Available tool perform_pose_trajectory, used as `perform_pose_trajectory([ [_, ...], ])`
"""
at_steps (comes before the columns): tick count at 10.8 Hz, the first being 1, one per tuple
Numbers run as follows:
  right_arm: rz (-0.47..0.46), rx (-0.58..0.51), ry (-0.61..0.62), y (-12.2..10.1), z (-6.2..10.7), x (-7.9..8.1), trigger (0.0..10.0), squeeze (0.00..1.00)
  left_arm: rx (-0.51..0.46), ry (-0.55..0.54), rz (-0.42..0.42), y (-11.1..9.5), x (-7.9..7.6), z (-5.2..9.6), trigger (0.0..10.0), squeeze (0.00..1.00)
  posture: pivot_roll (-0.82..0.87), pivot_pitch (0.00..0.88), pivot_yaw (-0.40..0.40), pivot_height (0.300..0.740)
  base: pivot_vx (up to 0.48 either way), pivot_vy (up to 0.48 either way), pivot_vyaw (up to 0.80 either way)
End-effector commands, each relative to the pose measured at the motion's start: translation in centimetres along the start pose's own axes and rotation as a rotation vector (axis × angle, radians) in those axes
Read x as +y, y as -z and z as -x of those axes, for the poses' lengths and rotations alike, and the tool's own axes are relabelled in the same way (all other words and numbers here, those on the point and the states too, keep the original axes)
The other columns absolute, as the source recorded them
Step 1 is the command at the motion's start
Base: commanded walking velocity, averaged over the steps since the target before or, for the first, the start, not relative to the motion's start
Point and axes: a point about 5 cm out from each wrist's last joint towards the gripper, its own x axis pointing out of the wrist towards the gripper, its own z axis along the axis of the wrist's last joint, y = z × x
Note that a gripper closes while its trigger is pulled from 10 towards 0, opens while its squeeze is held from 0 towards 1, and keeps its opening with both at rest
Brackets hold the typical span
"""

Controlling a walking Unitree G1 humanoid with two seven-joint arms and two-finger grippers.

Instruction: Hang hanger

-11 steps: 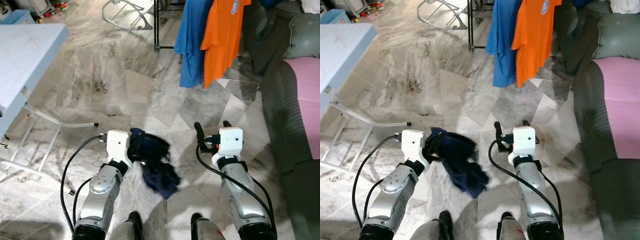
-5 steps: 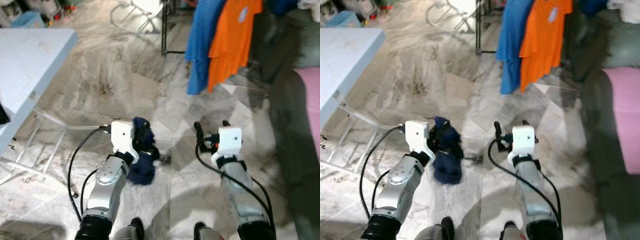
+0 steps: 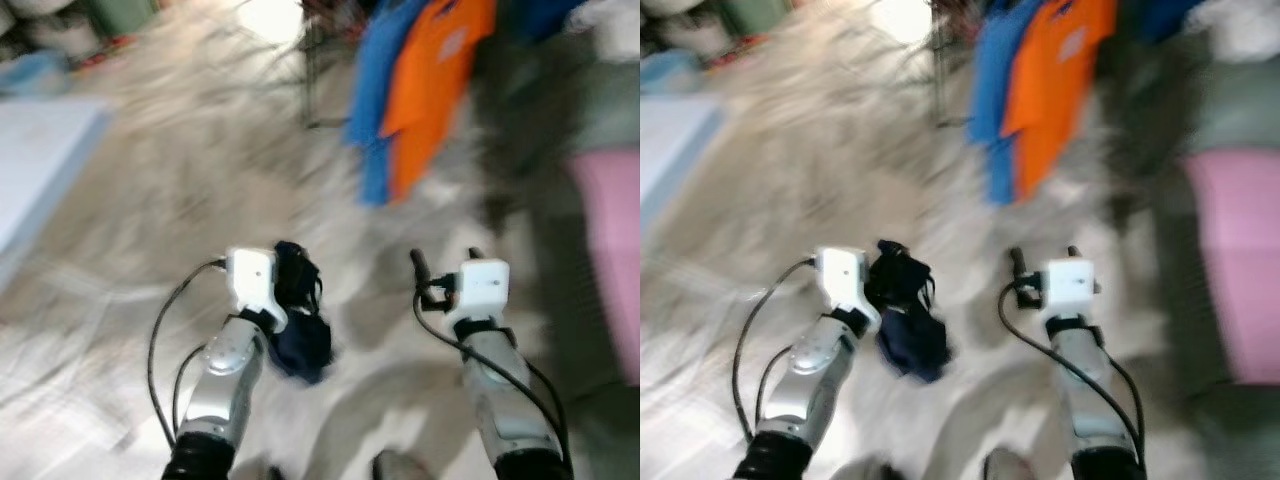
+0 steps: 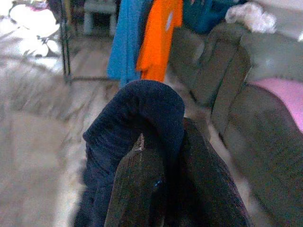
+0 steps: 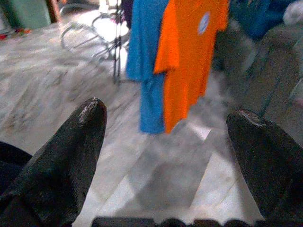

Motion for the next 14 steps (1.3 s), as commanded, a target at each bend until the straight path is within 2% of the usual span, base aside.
perform_pose_trajectory([
  [1, -0.019, 0.006, -0.035, 0.06, 0.14, 1.06, 10.0, 0.00, -0.008, -0.052, -0.025, -0.01, 1.47, 0.48, 10.0, 0.00, -0.16, 0.212, 0.069, 0.740, 0.442, 0.000, 0.00],
  [5, -0.015, 0.017, -0.036, 0.30, 0.50, 1.03, 10.0, 0.00, -0.005, -0.062, -0.028, 0.13, 1.64, 0.43, 10.0, 0.00, -0.16, 0.211, 0.076, 0.740, 0.412, 0.194, 0.00],
  [8, -0.007, 0.012, -0.048, 0.29, 0.72, 1.41, 10.0, 0.00, -0.003, -0.059, -0.036, 0.23, 1.55, 0.40, 10.0, 0.00, -0.16, 0.219, 0.084, 0.740, 0.389, 0.281, 0.17],
  [14, -0.016, 0.020, -0.017, 0.42, 0.89, 1.19, 10.0, 0.00, 0.012, -0.040, -0.050, 0.58, 1.19, 0.60, 10.0, 0.00, -0.16, 0.232, 0.100, 0.740, 0.364, 0.311, 0.00],
])
